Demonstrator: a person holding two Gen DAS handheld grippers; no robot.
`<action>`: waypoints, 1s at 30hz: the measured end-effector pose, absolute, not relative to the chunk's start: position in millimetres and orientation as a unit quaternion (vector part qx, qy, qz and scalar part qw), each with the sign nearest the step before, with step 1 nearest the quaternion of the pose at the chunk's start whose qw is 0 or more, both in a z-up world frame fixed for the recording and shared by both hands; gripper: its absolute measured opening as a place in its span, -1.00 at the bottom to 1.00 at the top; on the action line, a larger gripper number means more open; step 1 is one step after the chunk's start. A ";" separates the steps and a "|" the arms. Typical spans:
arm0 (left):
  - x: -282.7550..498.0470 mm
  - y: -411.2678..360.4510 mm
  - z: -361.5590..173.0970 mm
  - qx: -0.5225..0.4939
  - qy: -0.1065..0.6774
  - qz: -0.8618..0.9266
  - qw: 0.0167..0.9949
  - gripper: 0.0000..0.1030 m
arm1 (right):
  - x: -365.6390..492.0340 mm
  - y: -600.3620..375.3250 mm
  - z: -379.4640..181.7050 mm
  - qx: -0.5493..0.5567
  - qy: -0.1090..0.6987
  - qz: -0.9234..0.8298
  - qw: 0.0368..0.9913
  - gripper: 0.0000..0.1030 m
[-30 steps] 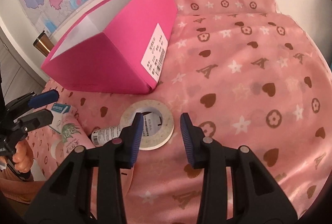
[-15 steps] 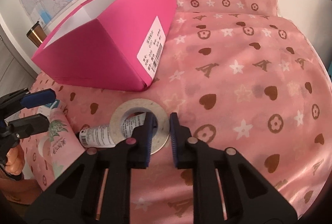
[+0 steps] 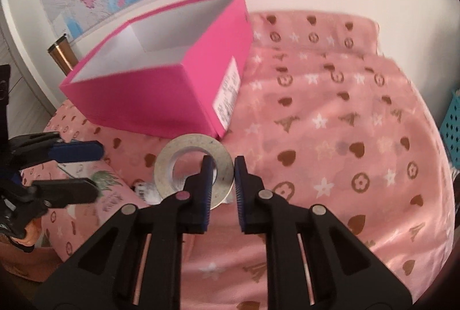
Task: Organize rigid objects
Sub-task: 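Reach the right gripper down to the white tape roll and grasp it, then carry the tape roll with the right gripper into the magenta box and release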
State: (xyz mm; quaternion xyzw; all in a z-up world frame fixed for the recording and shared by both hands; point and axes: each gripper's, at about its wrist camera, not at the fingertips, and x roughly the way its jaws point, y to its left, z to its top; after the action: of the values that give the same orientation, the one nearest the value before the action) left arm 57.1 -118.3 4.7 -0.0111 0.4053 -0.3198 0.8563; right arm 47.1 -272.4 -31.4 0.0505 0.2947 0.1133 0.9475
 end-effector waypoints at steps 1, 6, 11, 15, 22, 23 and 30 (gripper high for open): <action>56.3 -119.7 6.1 -0.010 0.404 -0.323 0.856 -0.16 | 45.7 -270.1 -28.1 0.048 0.291 0.116 0.948 -0.68; 53.2 -122.4 16.3 -0.006 0.390 -0.333 0.859 -0.26 | 38.7 -255.2 -8.4 0.026 0.266 0.127 0.955 -0.68; 51.8 -118.3 29.3 -0.010 0.373 -0.334 0.866 -0.29 | 32.1 -240.5 9.5 0.003 0.244 0.140 0.960 -0.68; 53.5 -113.3 39.0 -0.012 0.359 -0.328 0.874 -0.29 | 30.1 -231.3 23.7 -0.012 0.228 0.150 0.962 -0.68; 65.9 -105.9 57.3 -0.015 0.339 -0.311 0.888 -0.29 | 38.2 -224.7 45.8 -0.029 0.208 0.158 0.965 -0.68; 67.3 -105.0 59.1 -0.014 0.337 -0.309 0.889 -0.29 | 40.4 -223.9 49.6 -0.031 0.206 0.160 0.965 -0.68; 86.1 -98.6 69.2 -0.015 0.329 -0.297 0.896 -0.29 | 55.7 -219.9 67.7 -0.043 0.195 0.162 0.966 -0.68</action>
State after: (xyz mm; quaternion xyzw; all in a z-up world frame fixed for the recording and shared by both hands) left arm 86.1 -98.6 69.2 -0.0146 0.3294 -0.2969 0.8962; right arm 55.7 -219.9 67.7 -0.0433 0.1953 0.1621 0.9663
